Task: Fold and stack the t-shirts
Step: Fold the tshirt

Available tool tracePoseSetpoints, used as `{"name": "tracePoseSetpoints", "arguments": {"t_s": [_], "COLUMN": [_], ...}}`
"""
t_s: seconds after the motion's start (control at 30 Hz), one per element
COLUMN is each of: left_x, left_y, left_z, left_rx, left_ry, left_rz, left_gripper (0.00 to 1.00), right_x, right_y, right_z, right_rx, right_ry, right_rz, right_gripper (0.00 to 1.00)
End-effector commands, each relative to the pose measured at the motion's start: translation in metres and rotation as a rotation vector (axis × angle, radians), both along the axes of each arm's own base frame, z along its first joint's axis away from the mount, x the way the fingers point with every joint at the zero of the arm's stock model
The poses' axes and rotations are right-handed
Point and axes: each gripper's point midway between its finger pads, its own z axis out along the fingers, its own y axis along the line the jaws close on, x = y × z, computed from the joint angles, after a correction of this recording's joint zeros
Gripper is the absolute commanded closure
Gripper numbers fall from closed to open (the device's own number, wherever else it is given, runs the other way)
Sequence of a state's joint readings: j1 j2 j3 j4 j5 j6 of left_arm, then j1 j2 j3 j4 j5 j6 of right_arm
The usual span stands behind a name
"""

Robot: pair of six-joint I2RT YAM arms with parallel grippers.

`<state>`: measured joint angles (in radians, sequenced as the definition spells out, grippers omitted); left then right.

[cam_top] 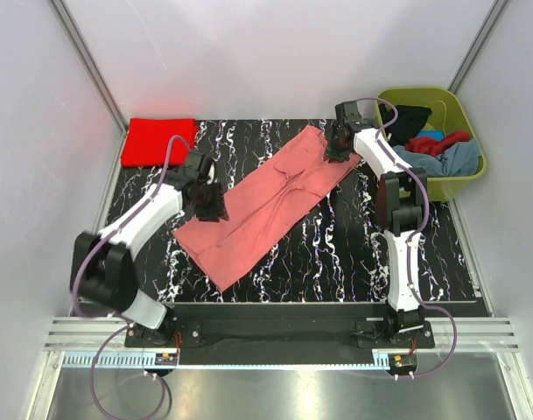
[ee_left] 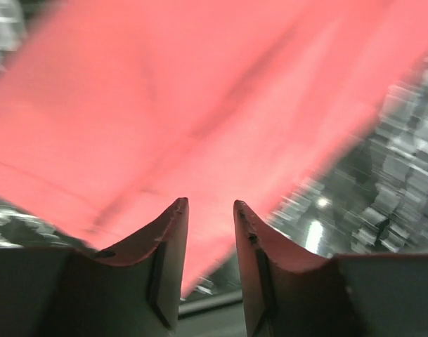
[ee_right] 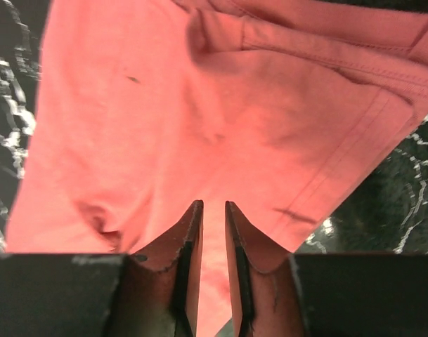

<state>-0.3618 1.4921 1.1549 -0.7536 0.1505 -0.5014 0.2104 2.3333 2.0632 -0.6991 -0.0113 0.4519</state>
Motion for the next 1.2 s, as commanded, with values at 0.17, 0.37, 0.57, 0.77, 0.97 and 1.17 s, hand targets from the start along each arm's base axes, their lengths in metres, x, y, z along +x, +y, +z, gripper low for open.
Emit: {"name": "tracePoseSetpoints", "arguments": {"t_s": [0.17, 0.37, 0.57, 0.77, 0.97, 1.17], "left_x": [0.012, -0.021, -0.062, -0.084, -0.082, -0.081], "left_y": [0.048, 0.036, 0.01, -0.03, -0.085, -0.135], "left_z": [-0.08, -0.099, -0.113, -0.114, -0.107, -0.11], "left_rx": [0.205, 0.119, 0.049, -0.056, -0.11, -0.179], "left_ry": [0.182, 0.265, 0.334, 0.363, 0.348, 0.372], "left_rz": [-0.039, 0.007, -0.014, -0.026, -0.077, -0.115], "left_gripper": [0.69, 0.69, 0.69, 0.69, 0.69, 0.69], "right_x": [0.008, 0.021, 0.028, 0.039, 0.052, 0.065], "right_y": [0.018, 0.019, 0.026, 0.035, 0.052, 0.071], "right_z": [0.007, -0.022, -0.042, -0.053, -0.064, -0.069], "right_rx": [0.1, 0.078, 0.089, 0.096, 0.116, 0.137], "right_ry": [-0.009, 0.004, 0.018, 0.012, -0.012, -0.057], "right_rz": [-0.04, -0.026, -0.008, 0.014, 0.067, 0.135], "right_gripper": [0.94, 0.98, 0.98, 0.97, 0.97, 0.95]}}
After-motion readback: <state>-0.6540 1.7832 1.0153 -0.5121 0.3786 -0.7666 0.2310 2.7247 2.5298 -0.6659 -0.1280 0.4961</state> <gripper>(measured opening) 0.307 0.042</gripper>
